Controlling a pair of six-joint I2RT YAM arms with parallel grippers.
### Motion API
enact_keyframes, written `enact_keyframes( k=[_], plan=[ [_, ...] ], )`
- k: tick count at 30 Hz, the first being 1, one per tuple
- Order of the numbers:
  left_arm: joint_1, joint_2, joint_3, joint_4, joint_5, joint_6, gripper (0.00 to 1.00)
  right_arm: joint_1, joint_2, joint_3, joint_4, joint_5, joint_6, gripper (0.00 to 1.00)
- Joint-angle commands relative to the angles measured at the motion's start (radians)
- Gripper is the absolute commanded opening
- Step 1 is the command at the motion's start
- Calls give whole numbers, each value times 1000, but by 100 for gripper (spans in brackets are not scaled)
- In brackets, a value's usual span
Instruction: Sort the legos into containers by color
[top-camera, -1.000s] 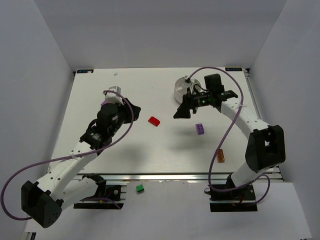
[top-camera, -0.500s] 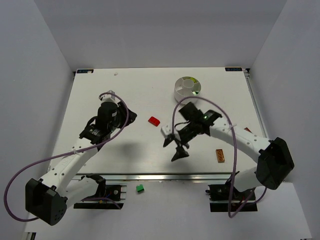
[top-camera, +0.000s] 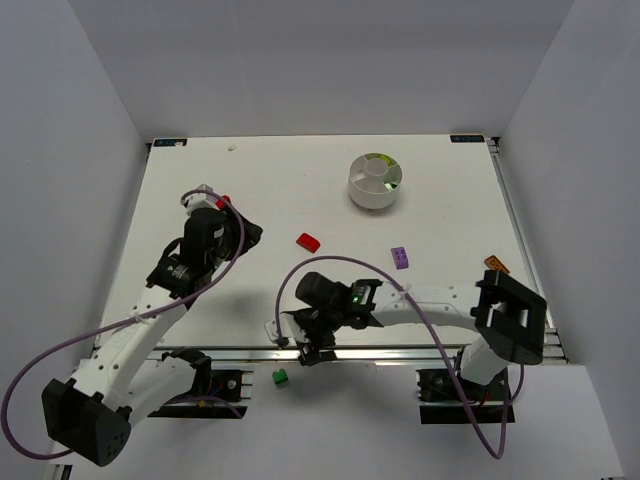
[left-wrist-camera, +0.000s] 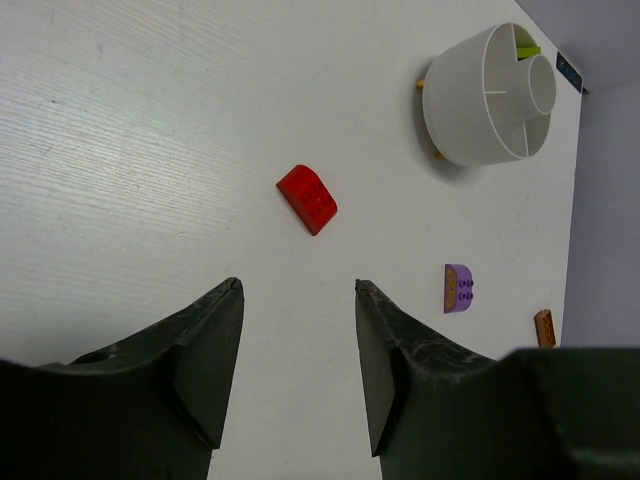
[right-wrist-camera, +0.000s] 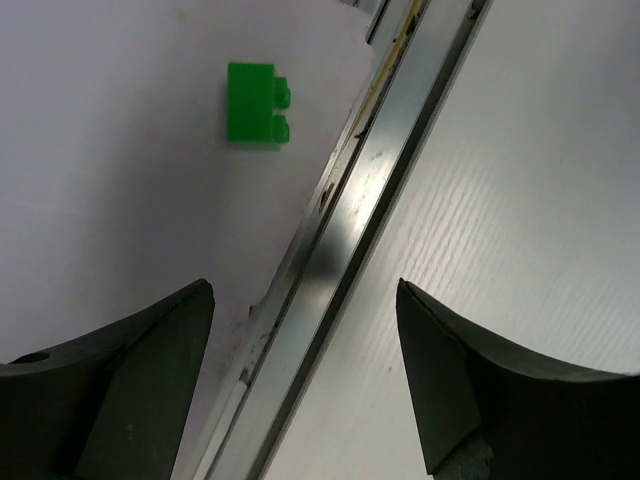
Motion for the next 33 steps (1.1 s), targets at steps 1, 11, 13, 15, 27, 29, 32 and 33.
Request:
enact_keyframes(
  k=[1,11,13,15,27,29,32,33],
  plan=[
    [9,-59,-12,-41,-37,-10,59,56,50,72,98,93,92,78],
    [10,-135,-54,-85,-65,-24,59,182,148,126,119,104,130,77],
    [10,-140,-58,-88,-67,-26,59,190,167,144,121,103,137,76],
    [10,-140,-57,-90,-67,-26,59,202,197,159,121,103,149,75],
    [10,-166,-68,-105,-70,-32,59,225,267,183,140,149,132,41],
    [10,-169,-69,-104,-71,-35,59,225,254,179,144,141,117,22],
    [10,-175,-74,-101,-68,-36,57,205,205,158,148,141,105,4],
    [10,-177,-74,-99,-67,-36,54,191,185,137,156,141,108,0]
  ],
)
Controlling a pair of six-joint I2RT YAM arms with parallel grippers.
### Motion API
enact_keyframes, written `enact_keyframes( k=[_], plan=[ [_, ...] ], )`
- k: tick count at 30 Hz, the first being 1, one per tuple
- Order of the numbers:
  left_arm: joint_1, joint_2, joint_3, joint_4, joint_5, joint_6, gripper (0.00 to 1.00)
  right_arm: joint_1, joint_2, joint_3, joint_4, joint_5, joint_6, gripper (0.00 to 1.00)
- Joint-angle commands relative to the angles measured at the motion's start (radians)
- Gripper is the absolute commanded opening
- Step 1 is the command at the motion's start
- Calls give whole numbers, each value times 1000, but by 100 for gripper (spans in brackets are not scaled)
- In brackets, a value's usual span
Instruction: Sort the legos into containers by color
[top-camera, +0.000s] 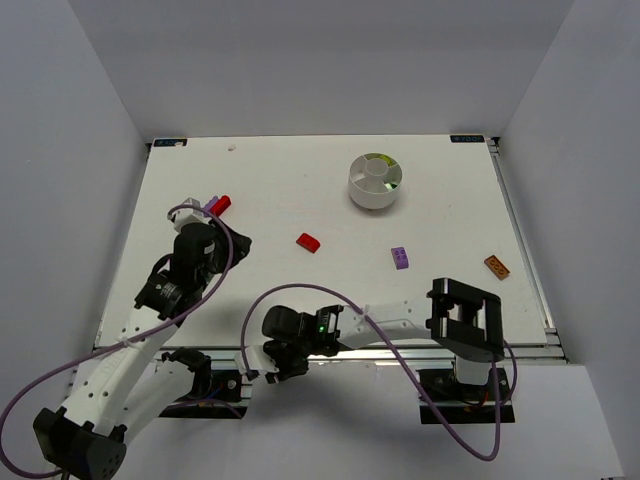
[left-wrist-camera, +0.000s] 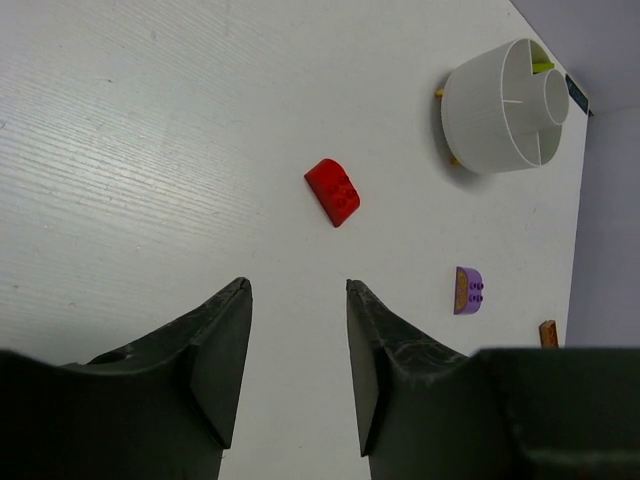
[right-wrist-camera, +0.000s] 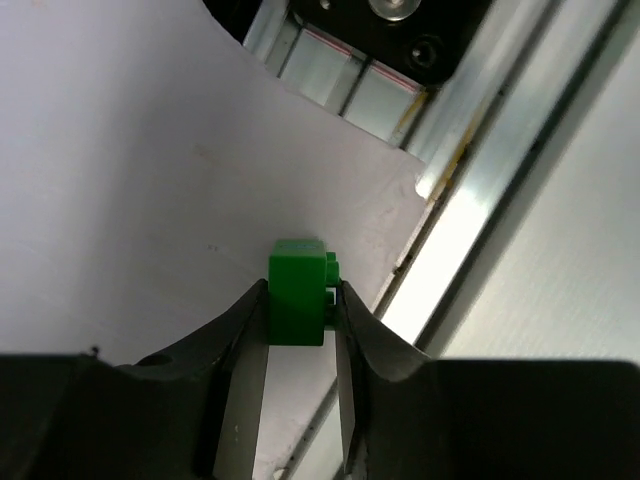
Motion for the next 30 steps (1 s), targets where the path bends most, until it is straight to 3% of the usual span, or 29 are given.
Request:
enact_keyframes(
  k=[1,8,12,17,20,24,30],
  plan=[
    [5,-21,-19,4,-8,-2,52,-36,-96,-26,52,-5,-9,0],
    [5,-6,-54,72,15,-21,43,-383,-282,-9,6,-110,109,0],
    [6,23,-60,119,32,-24,43,-683,-357,9,38,-123,202,0],
    [6,75,-57,168,80,-15,55,-1071,-253,199,20,-127,422,0],
    [9,111,-51,191,101,-7,64,-1216,-143,317,-35,-107,512,0],
    [12,155,-40,213,121,4,67,-1300,-31,463,-81,-42,601,0],
    [15,187,-37,236,144,-5,67,-1336,46,491,-58,-36,716,0]
  ],
)
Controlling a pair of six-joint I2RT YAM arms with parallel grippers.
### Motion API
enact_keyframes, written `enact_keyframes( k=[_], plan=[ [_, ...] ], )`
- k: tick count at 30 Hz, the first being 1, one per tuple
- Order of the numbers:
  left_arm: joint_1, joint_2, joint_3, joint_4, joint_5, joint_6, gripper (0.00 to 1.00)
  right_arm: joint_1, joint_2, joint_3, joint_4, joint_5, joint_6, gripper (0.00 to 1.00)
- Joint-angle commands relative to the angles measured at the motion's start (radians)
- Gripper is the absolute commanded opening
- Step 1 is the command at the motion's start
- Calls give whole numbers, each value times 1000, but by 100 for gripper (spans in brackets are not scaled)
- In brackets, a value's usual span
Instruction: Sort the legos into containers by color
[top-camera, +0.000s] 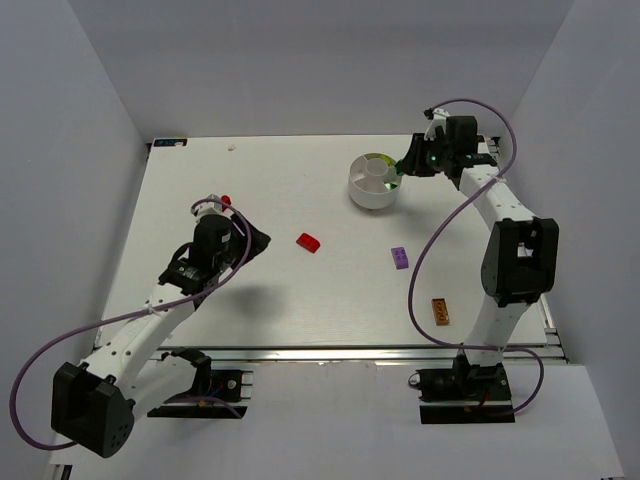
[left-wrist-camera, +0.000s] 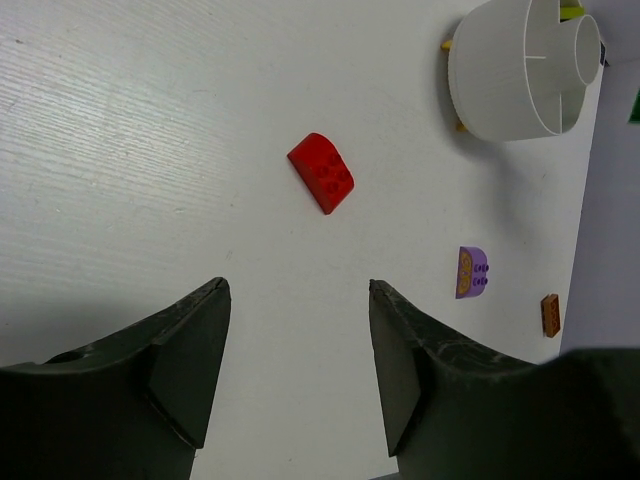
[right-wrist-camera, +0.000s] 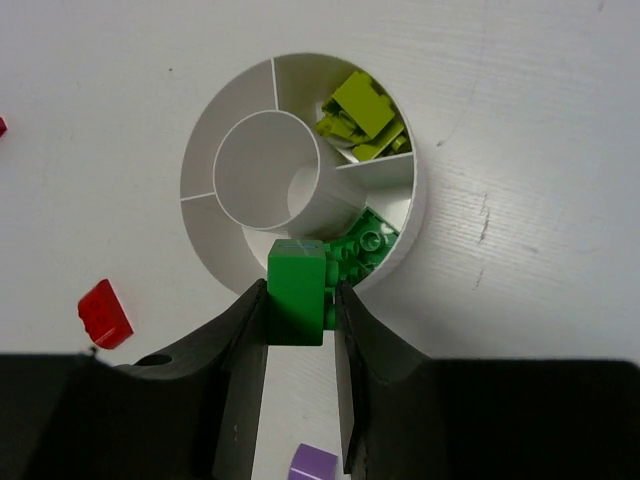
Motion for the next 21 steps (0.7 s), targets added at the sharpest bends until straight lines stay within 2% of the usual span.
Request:
enact_keyframes(
  k=[1,10,14,15,17,18,21],
  plan=[
    [8,7,21,39,31,1,67,7,23,56,-2,-5,111,0],
    [8,33,18,48,52,1,67,5,112,63,51,16,203,0],
    [8,32,12,53,58,-5,68,2,126,56,51,32,208,14],
    [8,32,9,56,58,-8,68,2,128,54,58,27,206,23],
    [8,30,5,59,66,-9,68,2,135,57,58,21,205,33],
    [8,32,5,62,67,-9,68,2,140,59,61,18,203,43],
    [8,41,8,64,80,-6,68,2,155,71,70,19,189,54]
  ],
)
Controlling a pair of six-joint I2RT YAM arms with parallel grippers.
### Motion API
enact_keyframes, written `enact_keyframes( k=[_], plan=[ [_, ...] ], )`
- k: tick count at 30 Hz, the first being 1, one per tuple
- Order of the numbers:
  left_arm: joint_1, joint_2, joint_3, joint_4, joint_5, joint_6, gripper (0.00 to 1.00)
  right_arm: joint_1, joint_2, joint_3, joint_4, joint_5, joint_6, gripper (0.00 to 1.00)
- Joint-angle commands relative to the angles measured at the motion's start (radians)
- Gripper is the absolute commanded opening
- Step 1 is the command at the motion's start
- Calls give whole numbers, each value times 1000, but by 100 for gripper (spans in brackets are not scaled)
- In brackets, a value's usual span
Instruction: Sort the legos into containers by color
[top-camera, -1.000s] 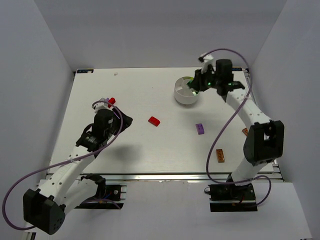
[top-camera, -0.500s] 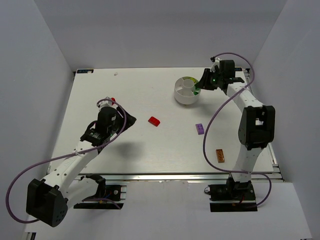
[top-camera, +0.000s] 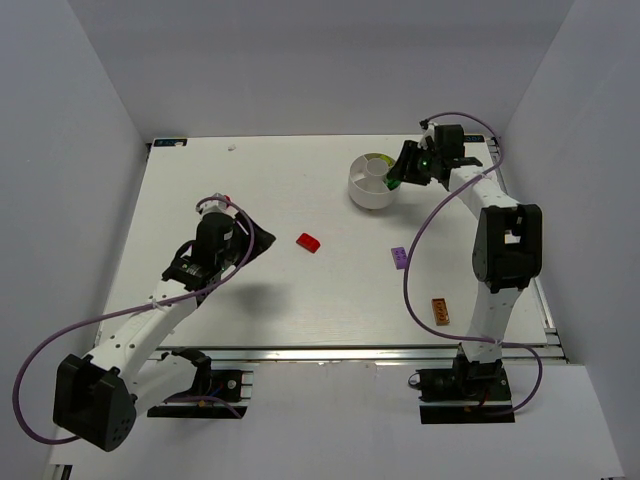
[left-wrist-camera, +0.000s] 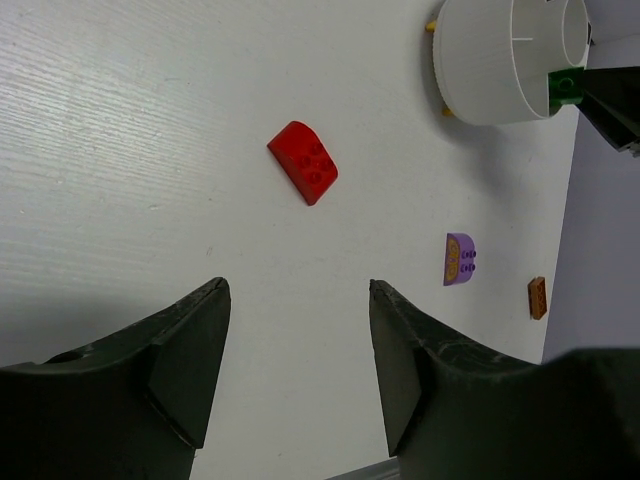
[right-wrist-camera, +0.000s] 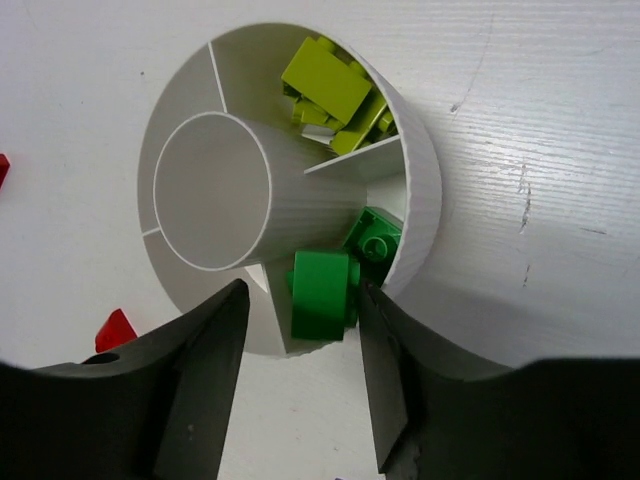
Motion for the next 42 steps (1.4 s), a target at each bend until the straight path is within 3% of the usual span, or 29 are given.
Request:
enact_keyframes(
  k=[1,6,10,14,17,19,20,23,24,29,34,42],
  plan=[
    [6,3,9,25,31,0,68,-5,15,58,43,1,-6,55],
    [6,31,7,73,106,3,67,-6,5,64,43,-5,-23,61],
    [6,110,34,77,137,-23,56,-35,-38,58,38,-35,-37,61],
    [6,190,73,51,151,-44,53,-85,-113,20,49,-198,-93,63],
    [3,235,126,18,125,-63,60,-103,-201,-49,50,-406,-239,65],
    [0,296,162,-28,119,-66,63,-100,-285,-101,63,-549,-343,58],
    [-8,321,180,-57,114,-66,69,-94,-314,-171,76,-586,-360,47],
    [-29,425,251,-94,110,-64,74,-65,-429,-268,100,-606,-431,25],
    [-37,451,286,-108,102,-61,76,-56,-477,-322,101,-600,-441,25],
    [-49,655,430,-224,84,-136,80,-20,-586,-430,121,-551,-419,41],
    [-66,821,619,-337,73,-187,84,-22,-624,-477,139,-502,-397,45],
    [-71,951,746,-412,79,-238,86,-22,-669,-522,158,-459,-382,46]
  ],
)
